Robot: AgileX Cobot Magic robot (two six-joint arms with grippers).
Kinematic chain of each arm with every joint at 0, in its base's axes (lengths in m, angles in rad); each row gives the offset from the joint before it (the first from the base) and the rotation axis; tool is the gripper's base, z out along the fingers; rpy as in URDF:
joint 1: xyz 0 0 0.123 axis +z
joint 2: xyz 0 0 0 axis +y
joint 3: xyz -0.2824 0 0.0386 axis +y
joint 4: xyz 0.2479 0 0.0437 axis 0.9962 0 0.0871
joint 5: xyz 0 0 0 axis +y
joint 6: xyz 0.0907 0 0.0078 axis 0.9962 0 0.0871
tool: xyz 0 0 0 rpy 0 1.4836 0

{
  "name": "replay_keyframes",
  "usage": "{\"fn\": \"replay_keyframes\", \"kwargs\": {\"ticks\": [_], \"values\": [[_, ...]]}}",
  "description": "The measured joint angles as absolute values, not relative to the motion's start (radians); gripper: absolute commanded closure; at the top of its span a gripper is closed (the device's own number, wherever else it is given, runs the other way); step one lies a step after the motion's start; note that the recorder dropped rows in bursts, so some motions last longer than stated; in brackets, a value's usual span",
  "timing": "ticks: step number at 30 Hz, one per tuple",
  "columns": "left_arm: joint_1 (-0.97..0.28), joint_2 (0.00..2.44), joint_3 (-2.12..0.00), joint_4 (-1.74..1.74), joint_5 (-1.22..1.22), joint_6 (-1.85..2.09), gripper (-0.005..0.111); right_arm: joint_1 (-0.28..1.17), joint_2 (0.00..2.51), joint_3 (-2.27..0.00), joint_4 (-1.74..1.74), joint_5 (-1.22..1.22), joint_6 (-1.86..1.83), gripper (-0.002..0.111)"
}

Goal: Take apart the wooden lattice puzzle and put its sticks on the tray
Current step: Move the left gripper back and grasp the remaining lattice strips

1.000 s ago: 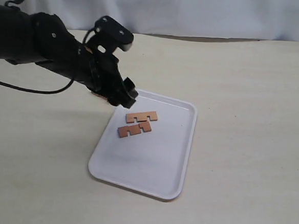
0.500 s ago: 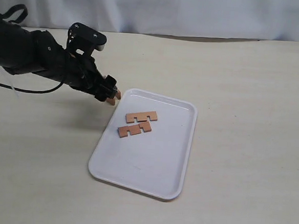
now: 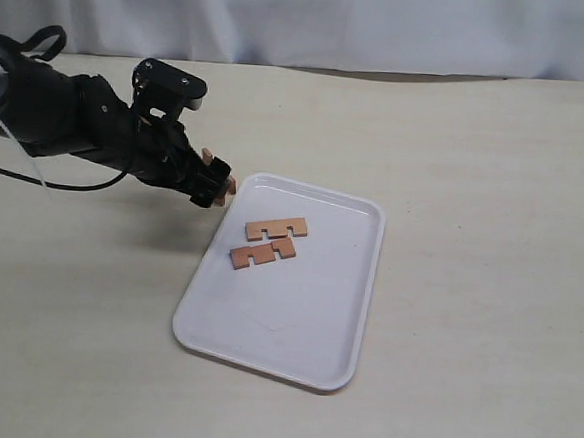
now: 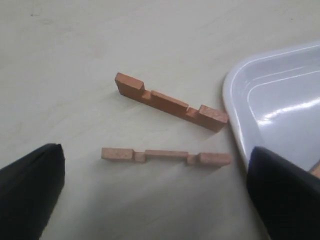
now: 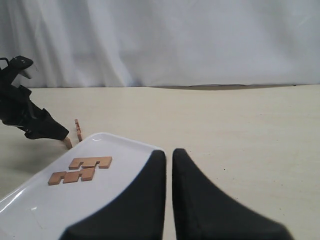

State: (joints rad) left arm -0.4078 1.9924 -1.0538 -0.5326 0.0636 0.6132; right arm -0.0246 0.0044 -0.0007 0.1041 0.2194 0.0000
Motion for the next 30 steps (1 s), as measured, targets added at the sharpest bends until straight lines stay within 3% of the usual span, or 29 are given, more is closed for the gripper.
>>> {"fn": "replay_keyframes", "kwargs": {"ticks": [30], "values": [[-0.453,2.037,-1.054,-0.53,-0.021,0.607,0.015,-0.025,0.004,-0.001,0.104,0.219,0.0,0.104]]}}
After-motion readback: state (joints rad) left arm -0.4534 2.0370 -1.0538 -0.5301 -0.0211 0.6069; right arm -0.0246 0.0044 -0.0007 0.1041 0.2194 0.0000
